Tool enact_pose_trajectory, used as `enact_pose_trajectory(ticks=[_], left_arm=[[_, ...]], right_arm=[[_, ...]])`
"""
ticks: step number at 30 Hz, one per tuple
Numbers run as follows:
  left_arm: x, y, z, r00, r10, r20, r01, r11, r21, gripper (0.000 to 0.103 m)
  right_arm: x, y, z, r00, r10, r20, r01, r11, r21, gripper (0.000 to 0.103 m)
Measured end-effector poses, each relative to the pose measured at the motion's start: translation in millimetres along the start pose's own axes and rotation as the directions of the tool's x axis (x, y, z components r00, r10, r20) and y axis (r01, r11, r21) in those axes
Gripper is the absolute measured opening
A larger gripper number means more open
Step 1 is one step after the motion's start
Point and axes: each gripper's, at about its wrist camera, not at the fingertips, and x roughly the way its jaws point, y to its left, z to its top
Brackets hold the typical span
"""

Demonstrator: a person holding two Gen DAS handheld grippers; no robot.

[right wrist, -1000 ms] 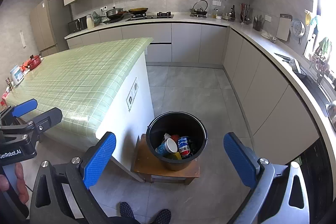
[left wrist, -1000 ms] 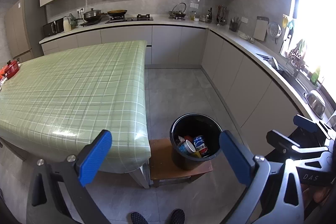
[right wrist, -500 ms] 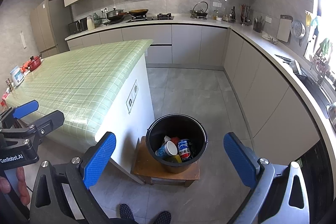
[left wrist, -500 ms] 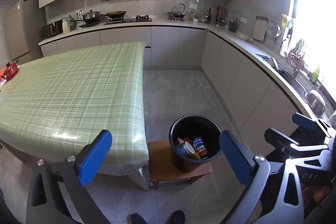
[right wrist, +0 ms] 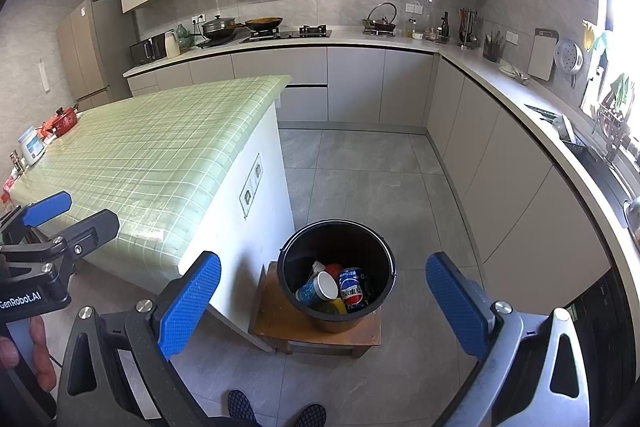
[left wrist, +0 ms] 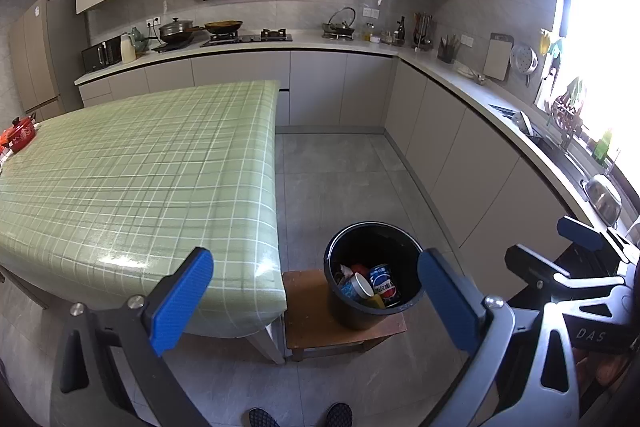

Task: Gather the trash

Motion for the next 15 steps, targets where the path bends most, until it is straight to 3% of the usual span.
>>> enact_pose_trajectory(ticks=[15], left_arm=[[2.5, -6.4, 3.4, 1.0, -0.007, 0.003, 0.007, 1.0, 0.007, 0.103]], right_arm=[[6.1, -1.4, 5.5, 1.0, -0.002, 0.001, 0.002, 1.0, -0.001, 0.103]])
